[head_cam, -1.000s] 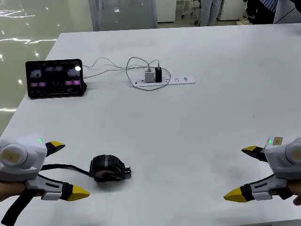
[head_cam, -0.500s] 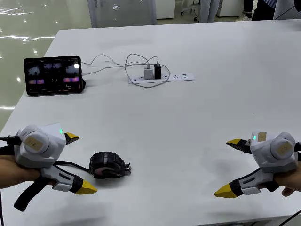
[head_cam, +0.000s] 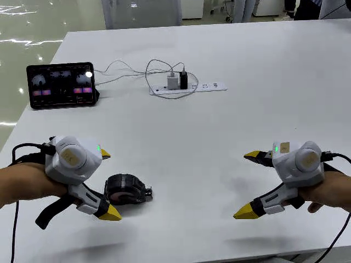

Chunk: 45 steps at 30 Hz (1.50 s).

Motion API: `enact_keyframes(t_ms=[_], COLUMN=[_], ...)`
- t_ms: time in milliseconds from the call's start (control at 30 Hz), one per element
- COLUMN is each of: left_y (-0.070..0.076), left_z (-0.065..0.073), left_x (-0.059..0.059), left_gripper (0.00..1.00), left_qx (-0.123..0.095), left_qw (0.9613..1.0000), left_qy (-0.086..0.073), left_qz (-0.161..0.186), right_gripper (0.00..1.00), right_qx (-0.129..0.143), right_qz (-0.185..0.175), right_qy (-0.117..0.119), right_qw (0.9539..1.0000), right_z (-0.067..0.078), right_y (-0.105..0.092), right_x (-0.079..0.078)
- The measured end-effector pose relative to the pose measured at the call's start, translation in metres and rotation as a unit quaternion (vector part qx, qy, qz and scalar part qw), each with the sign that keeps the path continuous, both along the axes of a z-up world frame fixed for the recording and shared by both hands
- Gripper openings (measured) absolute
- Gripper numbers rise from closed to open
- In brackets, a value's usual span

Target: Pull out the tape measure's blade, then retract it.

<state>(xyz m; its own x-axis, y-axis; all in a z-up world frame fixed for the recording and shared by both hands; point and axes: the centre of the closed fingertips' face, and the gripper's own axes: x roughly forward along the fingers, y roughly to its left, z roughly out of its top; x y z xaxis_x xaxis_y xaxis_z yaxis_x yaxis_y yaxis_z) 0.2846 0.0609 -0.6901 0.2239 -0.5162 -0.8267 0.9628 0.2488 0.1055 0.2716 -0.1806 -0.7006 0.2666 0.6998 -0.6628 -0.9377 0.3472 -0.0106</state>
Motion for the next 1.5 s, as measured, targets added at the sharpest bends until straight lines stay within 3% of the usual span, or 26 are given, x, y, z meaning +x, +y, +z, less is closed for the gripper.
enact_keyframes(t_ms=[400, 500, 600, 833, 1300, 1433, 1500], left_y=[-0.008, -0.009, -0.013, -0.018, -0.019, -0.017, -0.014], left_z=[-0.013, -0.015, -0.015, -0.022, -0.028, -0.033, -0.035], left_x=[0.002, 0.008, 0.008, 0.001, 0.004, 0.004, 0.009], left_gripper=[0.91, 0.85, 0.83, 0.78, 0.53, 0.40, 0.35], left_qx=[0.024, 0.037, 0.029, 0.041, 0.056, 0.071, 0.086], left_qw=[0.9990, 0.9982, 0.9987, 0.9975, 0.9961, 0.9943, 0.9929], left_qy=[0.011, -0.005, 0.003, 0.015, 0.008, 0.008, -0.007], left_qz=[-0.035, -0.046, -0.042, -0.056, -0.068, -0.080, -0.082], right_gripper=[0.99, 0.99, 0.99, 0.99, 0.99, 0.99, 0.99], right_qx=[0.005, 0.006, 0.007, 0.008, 0.010, 0.010, 0.011], right_qz=[0.029, 0.031, 0.035, 0.047, 0.067, 0.076, 0.083], right_qy=[0.004, 0.008, 0.009, 0.008, 0.014, 0.014, 0.011], right_qw=[0.9995, 0.9995, 0.9993, 0.9988, 0.9976, 0.9970, 0.9964], right_z=[-0.006, -0.009, -0.009, -0.009, -0.011, -0.009, -0.008], right_y=[0.041, 0.047, 0.053, 0.070, 0.097, 0.103, 0.106], right_x=[0.003, 0.007, 0.010, 0.015, 0.015, 0.013, 0.013])
